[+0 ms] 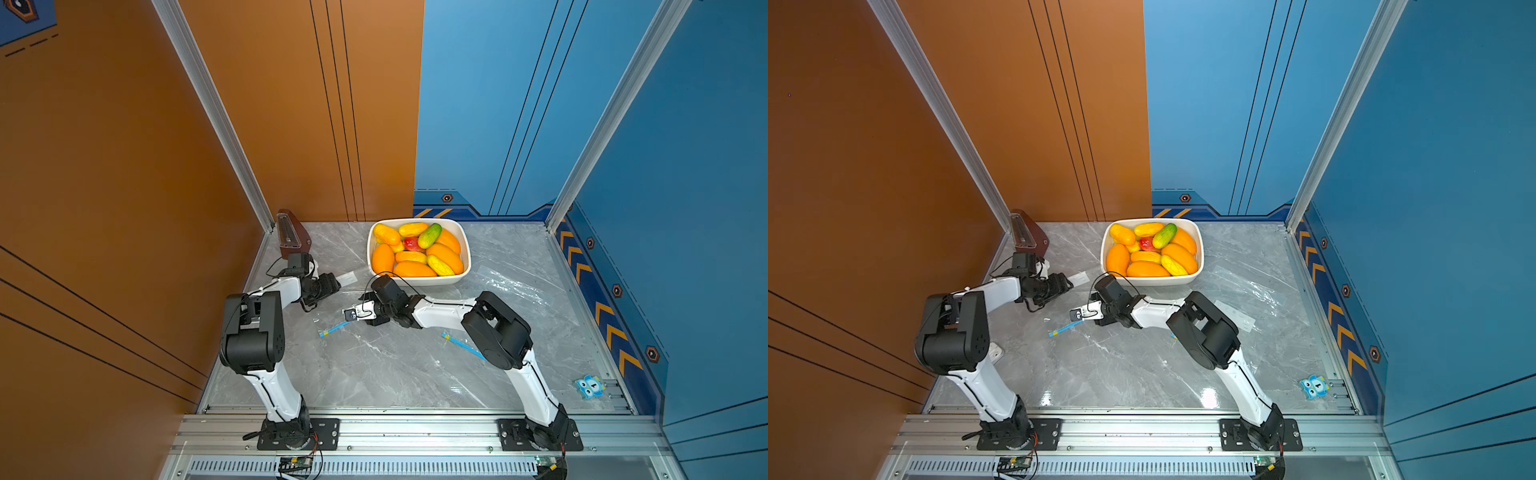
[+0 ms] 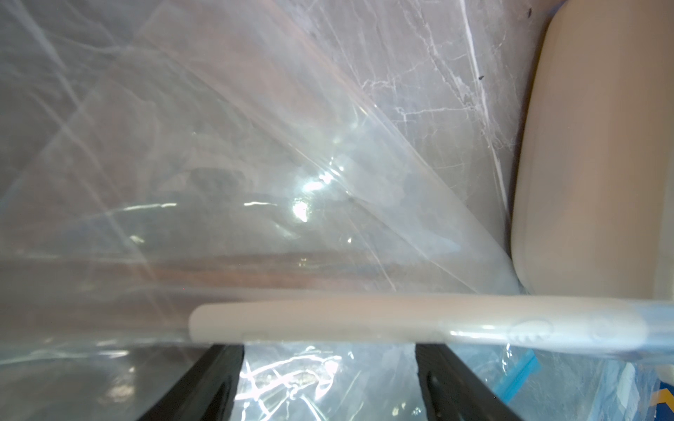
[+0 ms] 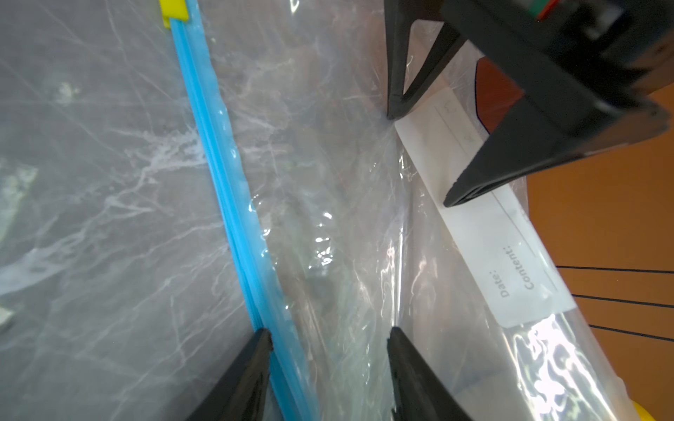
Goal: Place the mango in a zip-top bag and seal the zipper
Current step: Pick up the zipper food storage bag at the center of the board.
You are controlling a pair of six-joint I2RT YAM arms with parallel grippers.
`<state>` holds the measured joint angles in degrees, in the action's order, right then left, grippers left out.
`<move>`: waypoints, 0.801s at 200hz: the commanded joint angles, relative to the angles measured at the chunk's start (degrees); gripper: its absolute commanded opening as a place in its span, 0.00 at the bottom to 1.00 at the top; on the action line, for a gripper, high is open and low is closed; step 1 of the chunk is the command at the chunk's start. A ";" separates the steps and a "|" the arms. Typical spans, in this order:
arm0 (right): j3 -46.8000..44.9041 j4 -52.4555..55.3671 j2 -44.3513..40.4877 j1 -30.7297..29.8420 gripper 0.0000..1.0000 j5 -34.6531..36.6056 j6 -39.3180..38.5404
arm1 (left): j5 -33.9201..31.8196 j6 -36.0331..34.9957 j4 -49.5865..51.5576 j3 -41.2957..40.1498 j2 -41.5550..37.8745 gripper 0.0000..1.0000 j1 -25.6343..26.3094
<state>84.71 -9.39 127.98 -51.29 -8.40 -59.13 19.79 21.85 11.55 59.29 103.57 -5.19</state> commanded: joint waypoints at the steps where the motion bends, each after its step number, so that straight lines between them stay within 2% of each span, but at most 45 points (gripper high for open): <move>1: 1.38 2.35 0.66 0.27 0.53 1.21 -1.66 | -0.13 -0.05 8.27 -2.64 4.16 0.78 0.13; 52: -2.97 1.20 -2.09 0.38 0.53 1.06 -1.68 | -0.03 -0.25 8.22 -2.61 4.19 0.78 0.12; 121: 0.85 1.21 0.31 0.85 0.47 1.16 -0.41 | 0.01 -0.44 8.31 -2.64 4.18 0.77 0.07; 160: 4.83 4.73 2.16 0.89 0.46 2.10 -1.39 | 0.06 -0.58 8.51 -2.56 4.18 0.77 0.18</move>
<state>86.15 -8.43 127.96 -50.54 -7.46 -60.40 19.81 21.80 11.53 59.33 103.61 -5.19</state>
